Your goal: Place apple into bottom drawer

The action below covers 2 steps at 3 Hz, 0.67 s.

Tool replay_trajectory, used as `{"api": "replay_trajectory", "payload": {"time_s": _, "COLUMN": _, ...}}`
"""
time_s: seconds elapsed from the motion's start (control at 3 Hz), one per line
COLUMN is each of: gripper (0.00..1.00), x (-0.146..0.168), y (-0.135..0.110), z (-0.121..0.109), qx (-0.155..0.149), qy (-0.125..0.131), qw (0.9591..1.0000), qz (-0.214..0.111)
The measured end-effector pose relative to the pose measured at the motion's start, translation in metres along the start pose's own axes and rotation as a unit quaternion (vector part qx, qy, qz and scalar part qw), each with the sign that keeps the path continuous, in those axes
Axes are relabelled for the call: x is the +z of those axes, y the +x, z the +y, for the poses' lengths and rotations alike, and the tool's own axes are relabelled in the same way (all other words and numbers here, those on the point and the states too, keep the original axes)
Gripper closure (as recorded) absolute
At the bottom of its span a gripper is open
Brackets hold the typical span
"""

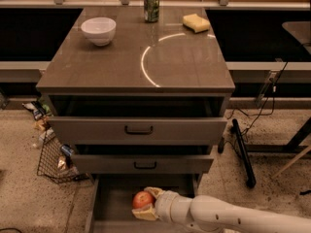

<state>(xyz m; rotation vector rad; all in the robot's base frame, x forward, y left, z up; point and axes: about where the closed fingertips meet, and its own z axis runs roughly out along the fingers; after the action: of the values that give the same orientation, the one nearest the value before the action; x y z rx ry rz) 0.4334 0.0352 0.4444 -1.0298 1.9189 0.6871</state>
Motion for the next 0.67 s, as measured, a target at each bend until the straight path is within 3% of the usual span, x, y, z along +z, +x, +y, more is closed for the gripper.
{"api": "replay_trajectory", "payload": {"time_s": 0.67, "gripper": 1.00, "x": 0.043, "y": 0.115, "z": -0.019, "qx": -0.035, "qy": 0.022, "qw": 0.9971, "qz": 0.065}}
